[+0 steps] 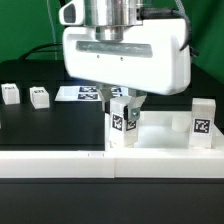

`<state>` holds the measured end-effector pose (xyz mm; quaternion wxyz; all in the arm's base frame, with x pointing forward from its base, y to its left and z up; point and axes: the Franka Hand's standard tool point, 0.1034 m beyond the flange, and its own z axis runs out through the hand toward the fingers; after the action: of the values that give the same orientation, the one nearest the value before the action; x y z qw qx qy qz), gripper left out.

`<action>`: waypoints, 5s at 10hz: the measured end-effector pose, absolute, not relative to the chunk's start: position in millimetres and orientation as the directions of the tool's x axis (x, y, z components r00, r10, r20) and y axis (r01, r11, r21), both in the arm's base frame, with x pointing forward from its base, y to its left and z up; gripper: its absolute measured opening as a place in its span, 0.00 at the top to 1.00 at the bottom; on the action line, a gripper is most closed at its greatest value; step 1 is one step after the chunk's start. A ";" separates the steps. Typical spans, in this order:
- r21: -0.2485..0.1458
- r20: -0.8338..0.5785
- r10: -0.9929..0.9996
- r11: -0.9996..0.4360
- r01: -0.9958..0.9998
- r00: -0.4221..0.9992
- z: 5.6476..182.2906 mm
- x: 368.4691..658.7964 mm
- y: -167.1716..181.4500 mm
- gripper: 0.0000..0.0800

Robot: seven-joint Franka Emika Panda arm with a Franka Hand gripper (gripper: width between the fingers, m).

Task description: Assemble square table

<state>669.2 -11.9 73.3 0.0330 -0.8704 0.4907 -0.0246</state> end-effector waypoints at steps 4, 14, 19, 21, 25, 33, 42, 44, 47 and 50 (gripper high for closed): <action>-0.024 -0.109 -0.987 0.118 -0.993 -0.115 73.0 671.1 -18.1 0.64; -0.042 0.016 -0.866 -0.499 -0.866 0.499 59.8 661.9 1.4 0.19; -0.032 0.067 -0.440 -0.898 -0.438 0.896 75.0 666.3 -11.2 0.19; -0.028 0.073 -0.385 -0.923 -0.384 0.920 75.1 666.6 -14.0 0.19; -0.042 0.066 -0.528 -0.849 -0.527 0.846 74.4 666.4 -13.6 0.53; -0.049 -0.079 -0.985 -0.149 -0.988 0.152 79.7 670.3 -12.2 0.64; 0.018 -0.130 -0.896 0.426 -0.905 -0.425 74.7 671.0 -9.3 0.64; 0.019 -0.124 -0.897 0.425 -0.905 -0.423 74.9 670.0 -10.2 0.64; 0.019 -0.125 -0.898 0.424 -0.906 -0.423 74.5 669.9 -10.0 0.25; 0.007 -0.145 -0.907 0.398 -0.918 -0.394 94.8 671.4 10.3 0.20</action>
Offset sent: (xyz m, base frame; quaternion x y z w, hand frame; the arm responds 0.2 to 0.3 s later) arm 0.0418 -0.0123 0.0149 0.0988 -0.0482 0.3729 0.9214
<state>671.4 10.3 94.8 0.0591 -0.5472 0.8338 0.0427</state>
